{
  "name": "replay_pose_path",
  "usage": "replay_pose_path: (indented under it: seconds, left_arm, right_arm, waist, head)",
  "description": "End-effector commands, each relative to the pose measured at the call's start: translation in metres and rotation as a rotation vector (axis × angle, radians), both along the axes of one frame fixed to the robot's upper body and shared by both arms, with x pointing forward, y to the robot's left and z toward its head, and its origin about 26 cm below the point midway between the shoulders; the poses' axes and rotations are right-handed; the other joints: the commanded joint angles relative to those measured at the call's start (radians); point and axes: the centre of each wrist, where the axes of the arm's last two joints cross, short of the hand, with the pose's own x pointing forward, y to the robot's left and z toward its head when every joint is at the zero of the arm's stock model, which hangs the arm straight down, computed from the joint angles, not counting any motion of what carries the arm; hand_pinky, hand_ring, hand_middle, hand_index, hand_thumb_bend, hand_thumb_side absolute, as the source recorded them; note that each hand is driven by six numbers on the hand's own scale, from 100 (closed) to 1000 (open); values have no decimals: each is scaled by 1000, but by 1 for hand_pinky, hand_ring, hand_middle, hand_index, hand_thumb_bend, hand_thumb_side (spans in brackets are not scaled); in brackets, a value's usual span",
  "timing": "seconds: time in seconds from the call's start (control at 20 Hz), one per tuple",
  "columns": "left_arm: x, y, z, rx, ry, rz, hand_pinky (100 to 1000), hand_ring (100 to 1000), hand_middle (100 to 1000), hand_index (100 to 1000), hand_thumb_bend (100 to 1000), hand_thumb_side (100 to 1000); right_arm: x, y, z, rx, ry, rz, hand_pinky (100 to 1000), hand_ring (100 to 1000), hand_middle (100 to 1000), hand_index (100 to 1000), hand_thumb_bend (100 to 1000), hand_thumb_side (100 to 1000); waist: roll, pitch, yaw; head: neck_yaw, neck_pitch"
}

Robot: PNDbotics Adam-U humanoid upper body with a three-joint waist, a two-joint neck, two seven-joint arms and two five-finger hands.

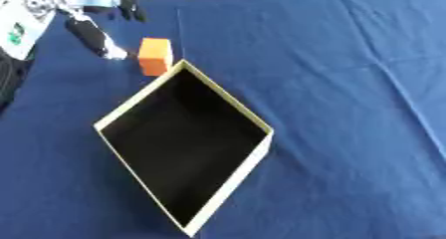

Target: Pick up objects on the table and place them in the box.

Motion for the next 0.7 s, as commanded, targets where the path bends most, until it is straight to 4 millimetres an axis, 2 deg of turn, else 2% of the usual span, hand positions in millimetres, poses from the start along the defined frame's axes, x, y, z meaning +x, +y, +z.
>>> replay_pose_path:
  seconds: [0.05,0.3,0.7]
  left_arm:
    - [-5,-2,21,4,-34,-1,762,865,839,900,391,372]
    - [-5,-3,24,25,-37,15,778,886,855,913,491,410]
    - [-2,-1,21,46,-18,56,793,901,866,927,545,443]
  right_arm:
    - [-5,0,10,0,-39,10,769,778,655,765,100,836]
    - [-4,1,10,13,-42,17,768,778,654,764,100,838]
    - [-4,1,11,21,-48,20,767,774,649,762,100,837]
  waist:
    - [2,-17,-7]
    - [11,-9,-18]
    - [20,6,-35]
  head:
    - [13,-17]
    - [21,-24]
    - [33,-38]
